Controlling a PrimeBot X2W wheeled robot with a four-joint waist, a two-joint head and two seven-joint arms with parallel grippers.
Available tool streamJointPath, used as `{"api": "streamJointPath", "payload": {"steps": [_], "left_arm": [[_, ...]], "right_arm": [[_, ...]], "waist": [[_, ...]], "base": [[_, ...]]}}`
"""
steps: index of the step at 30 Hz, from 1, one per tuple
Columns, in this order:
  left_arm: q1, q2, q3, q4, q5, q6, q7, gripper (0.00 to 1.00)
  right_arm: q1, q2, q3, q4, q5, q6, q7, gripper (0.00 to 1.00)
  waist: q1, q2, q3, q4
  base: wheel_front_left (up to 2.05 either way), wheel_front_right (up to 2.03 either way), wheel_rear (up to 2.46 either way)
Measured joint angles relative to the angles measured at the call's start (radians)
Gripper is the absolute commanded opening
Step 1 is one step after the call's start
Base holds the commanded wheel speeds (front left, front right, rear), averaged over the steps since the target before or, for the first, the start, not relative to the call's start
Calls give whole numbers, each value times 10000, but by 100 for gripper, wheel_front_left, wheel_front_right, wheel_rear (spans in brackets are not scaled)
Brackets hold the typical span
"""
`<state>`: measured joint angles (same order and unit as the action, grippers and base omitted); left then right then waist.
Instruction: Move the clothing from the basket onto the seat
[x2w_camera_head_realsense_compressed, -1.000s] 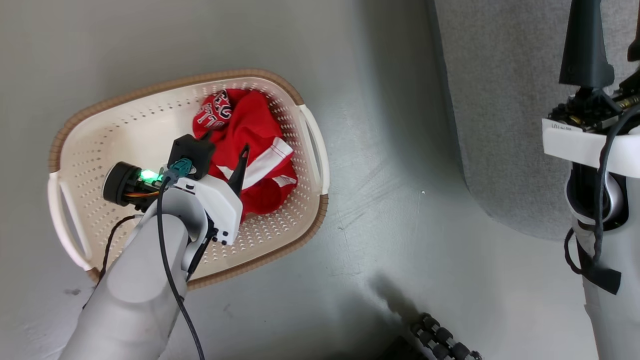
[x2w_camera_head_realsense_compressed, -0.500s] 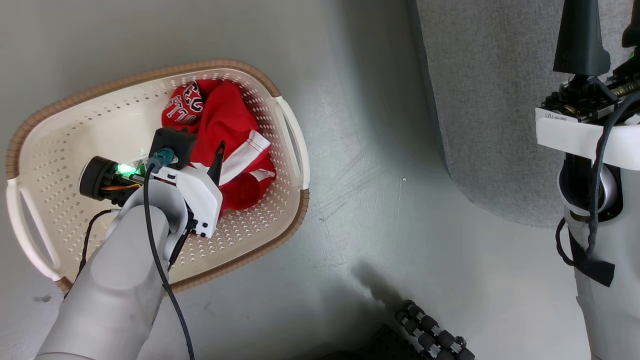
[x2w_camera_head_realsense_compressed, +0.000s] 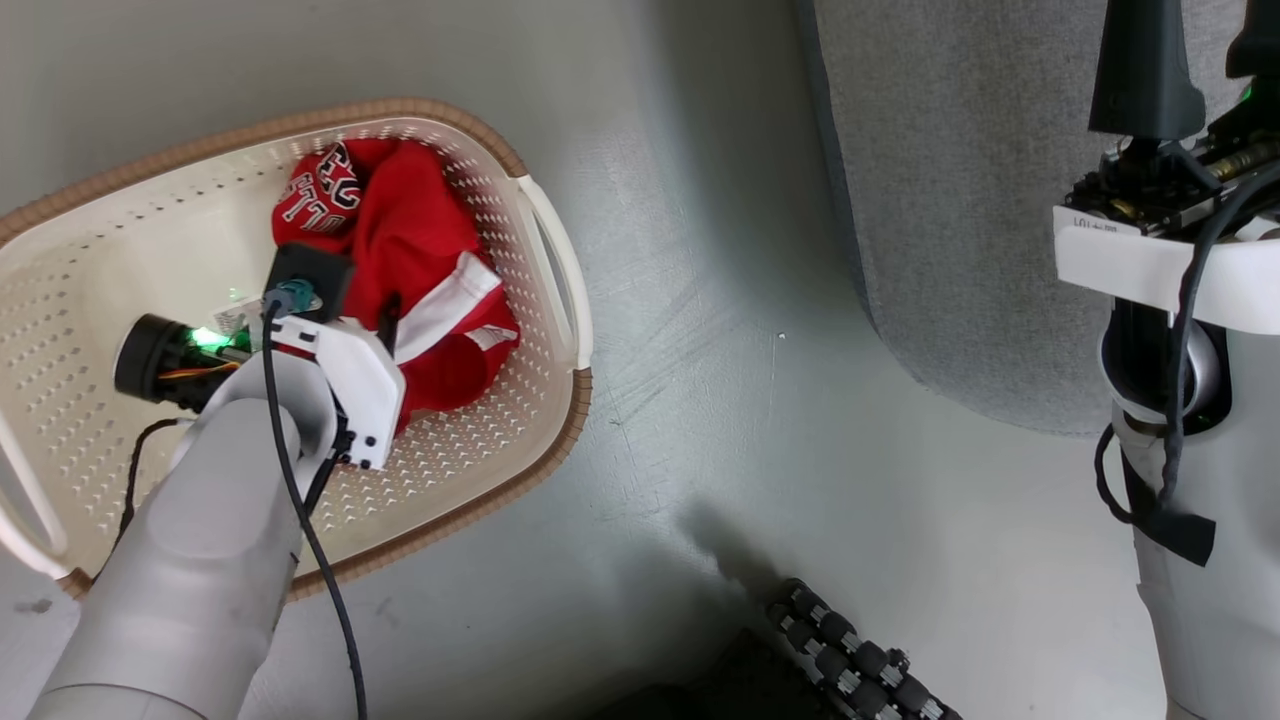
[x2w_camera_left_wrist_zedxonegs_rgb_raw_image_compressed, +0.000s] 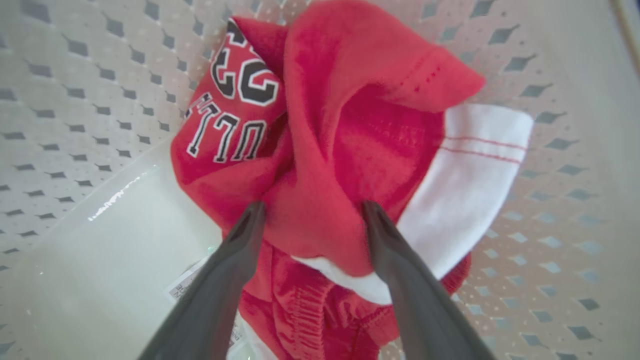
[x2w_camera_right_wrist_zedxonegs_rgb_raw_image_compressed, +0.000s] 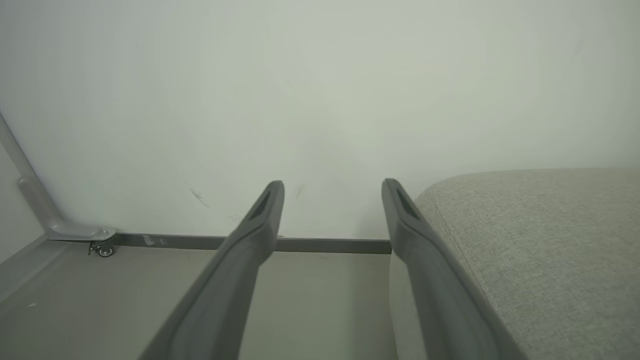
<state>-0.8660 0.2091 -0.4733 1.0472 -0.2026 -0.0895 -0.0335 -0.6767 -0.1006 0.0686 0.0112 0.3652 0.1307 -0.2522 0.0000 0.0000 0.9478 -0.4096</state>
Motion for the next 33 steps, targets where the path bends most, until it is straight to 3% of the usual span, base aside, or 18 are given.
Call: {"api": "streamJointPath", "payload": {"steps": [7,8,9,33], "left_arm": [[-267,29,-33,211,0,-4,81,100],[-339,29,-48,222,0,-77,81,42],[-406,29,-52,240,0,-88,82,0],[-593,-176,-67,552,-240,-265,-514,0]], "right_arm": [[-49,82,36,4,50,0,0,100],[-52,104,46,8,50,0,0,100],[-53,115,52,12,50,0,0,100],[-54,157,-67,107,46,0,0,100]], "waist": [[0,0,143,-188],[0,0,156,-210],[0,0,167,-230],[0,0,-81,-122]], "base": [[0,0,0],[0,0,0],[0,0,0],[0,0,0]]}}
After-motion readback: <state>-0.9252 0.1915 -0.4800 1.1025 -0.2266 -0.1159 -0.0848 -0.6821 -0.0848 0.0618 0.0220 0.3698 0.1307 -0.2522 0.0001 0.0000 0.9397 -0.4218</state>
